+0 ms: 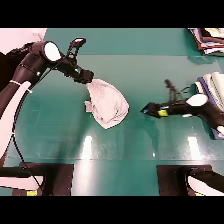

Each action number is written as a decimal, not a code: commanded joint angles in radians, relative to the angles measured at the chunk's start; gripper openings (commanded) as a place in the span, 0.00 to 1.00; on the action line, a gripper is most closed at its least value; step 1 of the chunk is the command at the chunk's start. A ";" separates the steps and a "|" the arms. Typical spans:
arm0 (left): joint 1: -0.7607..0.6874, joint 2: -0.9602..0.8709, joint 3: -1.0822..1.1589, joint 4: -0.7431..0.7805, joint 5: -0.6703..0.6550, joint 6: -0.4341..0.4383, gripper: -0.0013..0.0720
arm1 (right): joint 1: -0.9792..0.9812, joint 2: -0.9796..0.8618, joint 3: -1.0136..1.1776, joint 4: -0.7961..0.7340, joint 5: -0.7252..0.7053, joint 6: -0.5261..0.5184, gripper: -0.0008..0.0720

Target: Fold the shirts.

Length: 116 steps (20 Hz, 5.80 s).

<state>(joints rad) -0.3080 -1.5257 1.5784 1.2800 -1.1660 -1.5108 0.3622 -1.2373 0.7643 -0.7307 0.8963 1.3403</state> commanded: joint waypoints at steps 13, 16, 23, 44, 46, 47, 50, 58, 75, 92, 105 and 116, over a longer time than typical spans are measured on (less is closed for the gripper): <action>0.001 0.010 0.000 0.007 -0.025 0.000 0.05 | 0.169 -0.406 0.390 0.014 -0.022 -0.034 0.03; 0.001 0.093 0.001 0.047 -0.004 0.000 0.05 | 0.139 -0.320 0.460 -0.104 0.024 -0.028 0.03; 0.001 0.530 0.001 0.061 0.040 0.000 0.05 | -0.014 0.060 0.755 -0.294 0.173 0.032 0.03; -0.120 0.653 -0.906 -0.197 0.033 0.038 0.05 | -0.019 0.243 0.199 -0.413 0.353 0.160 0.03; -0.182 0.653 -1.006 -0.224 0.122 0.037 0.05 | -0.019 0.243 0.150 -0.413 0.343 0.169 0.03; -0.201 0.653 -1.030 -0.242 0.152 0.035 0.05 | -0.019 0.243 0.135 -0.412 0.341 0.171 0.03; -0.212 0.653 -1.025 -0.282 0.178 0.034 0.50 | -0.019 0.243 0.125 -0.412 0.335 0.171 0.03; 0.020 0.649 -0.598 -0.077 0.068 0.049 0.68 | -0.019 0.353 0.125 -0.413 0.285 0.172 0.03; 0.227 -0.003 -0.570 -0.502 0.109 0.236 0.68 | -0.019 0.383 0.125 -0.413 0.273 0.227 0.03; 0.230 0.532 0.011 -0.318 0.137 0.247 0.05 | -0.227 0.383 0.721 -0.424 0.353 0.122 0.03; 0.230 0.781 0.383 -0.252 -0.145 0.091 0.05 | -0.397 0.381 1.257 -0.423 0.710 0.109 0.03; 0.230 0.567 -0.446 0.023 0.040 0.074 0.05 | -0.229 -0.027 0.718 -0.426 0.658 0.119 0.03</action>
<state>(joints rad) -0.0792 -0.8814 1.3617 1.2057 -1.3293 -1.4429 0.0818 -1.1385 1.6497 -1.1568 1.6623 1.4822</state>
